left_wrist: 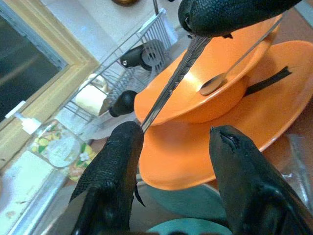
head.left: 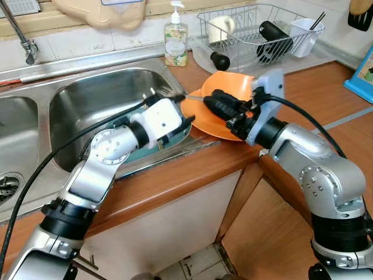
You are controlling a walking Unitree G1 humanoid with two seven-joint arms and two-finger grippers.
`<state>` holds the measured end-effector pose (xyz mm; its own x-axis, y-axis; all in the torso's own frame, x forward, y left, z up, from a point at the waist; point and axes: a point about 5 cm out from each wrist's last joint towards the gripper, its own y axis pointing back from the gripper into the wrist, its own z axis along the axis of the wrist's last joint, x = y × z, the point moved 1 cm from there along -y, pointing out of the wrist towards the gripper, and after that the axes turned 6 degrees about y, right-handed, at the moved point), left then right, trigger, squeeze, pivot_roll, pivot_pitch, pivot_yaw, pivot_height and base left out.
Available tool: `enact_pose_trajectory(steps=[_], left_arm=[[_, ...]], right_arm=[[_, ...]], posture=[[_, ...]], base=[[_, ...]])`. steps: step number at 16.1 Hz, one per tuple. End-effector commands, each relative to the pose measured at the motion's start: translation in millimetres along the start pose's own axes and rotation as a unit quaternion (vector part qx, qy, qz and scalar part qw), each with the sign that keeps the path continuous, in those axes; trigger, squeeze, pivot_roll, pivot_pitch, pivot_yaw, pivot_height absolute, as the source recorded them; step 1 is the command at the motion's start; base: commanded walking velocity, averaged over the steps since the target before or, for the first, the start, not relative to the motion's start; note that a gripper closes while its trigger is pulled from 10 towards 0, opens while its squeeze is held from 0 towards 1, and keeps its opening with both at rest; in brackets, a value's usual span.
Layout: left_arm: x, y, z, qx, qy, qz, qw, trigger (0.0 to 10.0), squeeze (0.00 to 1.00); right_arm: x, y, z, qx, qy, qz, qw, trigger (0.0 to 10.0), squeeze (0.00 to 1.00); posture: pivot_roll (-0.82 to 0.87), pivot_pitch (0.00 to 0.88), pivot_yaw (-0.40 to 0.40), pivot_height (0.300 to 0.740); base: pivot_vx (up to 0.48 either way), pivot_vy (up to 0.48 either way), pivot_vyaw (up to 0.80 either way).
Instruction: Kitchen organization
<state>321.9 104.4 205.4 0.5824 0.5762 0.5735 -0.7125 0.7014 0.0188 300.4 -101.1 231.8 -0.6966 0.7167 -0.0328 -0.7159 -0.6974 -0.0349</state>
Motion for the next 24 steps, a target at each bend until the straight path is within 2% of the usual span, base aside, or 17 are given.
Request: enact_pose_trajectory(steps=[1,5,6,7,8,14,21,22,23,24], left_arm=[[6.1,-4.1,2.9,-0.006,-0.013,0.013,1.000,10.0,0.00],[5.6,-9.1,-0.7,0.000,-0.032,0.002,0.999,10.0,0.00],[5.0,-9.8,-4.3,0.009,-0.035,-0.001,0.999,0.5,0.00],[5.0,-10.1,-6.0,0.014,-0.037,0.000,0.999,0.5,0.00],[5.4,-10.3,-7.8,0.018,-0.041,0.004,0.999,0.0,0.00],[12.2,-11.2,-9.1,0.023,-0.060,0.022,0.998,0.0,0.00],[14.0,-9.9,-10.2,0.021,-0.064,0.023,0.997,0.0,0.00],[14.2,-9.8,-10.5,0.022,-0.067,0.023,0.997,0.0,0.00],[14.4,-9.7,-10.7,0.023,-0.069,0.024,0.997,0.0,0.00],[14.7,-9.6,-10.6,0.023,-0.070,0.025,0.997,0.0,0.00]], right_arm=[[7.1,-4.0,7.3,-0.003,0.024,0.013,1.000,0.0,0.00],[15.4,-8.6,10.1,-0.010,0.015,0.027,0.999,0.0,0.00],[17.5,-9.0,11.1,-0.013,0.012,0.031,0.999,0.0,0.00],[18.3,-9.2,11.3,-0.014,0.011,0.032,0.999,0.0,0.00],[19.8,-9.5,10.6,-0.013,0.009,0.033,0.999,0.0,0.00],[20.1,-10.0,5.2,-0.004,0.004,0.028,1.000,0.0,0.00],[18.5,-10.2,2.6,0.002,0.003,0.021,1.000,0.0,0.00],[17.8,-10.2,2.4,0.003,0.005,0.018,1.000,0.6,0.00],[16.9,-10.2,2.2,0.004,0.008,0.013,1.000,4.6,0.00],[15.8,-10.3,2.0,0.005,0.012,0.009,1.000,10.0,0.00]], posture=[[-0.13,0.000,0.033,0.740],[-0.13,0.000,0.037,0.740],[-0.13,0.000,0.037,0.740],[-0.13,0.000,0.037,0.740],[-0.13,0.000,0.037,0.740],[-0.13,0.000,0.039,0.740],[-0.13,0.000,0.039,0.740],[-0.13,0.000,0.039,0.740],[-0.13,0.000,0.039,0.740],[-0.13,0.000,0.039,0.740]], base=[[0.000,0.000,0.00],[0.000,0.000,0.00],[0.000,0.000,0.00],[0.000,0.000,0.00],[0.000,0.000,0.00],[0.000,0.000,0.00],[0.000,0.000,0.00],[0.000,0.000,0.00],[0.000,0.000,0.00],[0.000,0.000,0.00]])
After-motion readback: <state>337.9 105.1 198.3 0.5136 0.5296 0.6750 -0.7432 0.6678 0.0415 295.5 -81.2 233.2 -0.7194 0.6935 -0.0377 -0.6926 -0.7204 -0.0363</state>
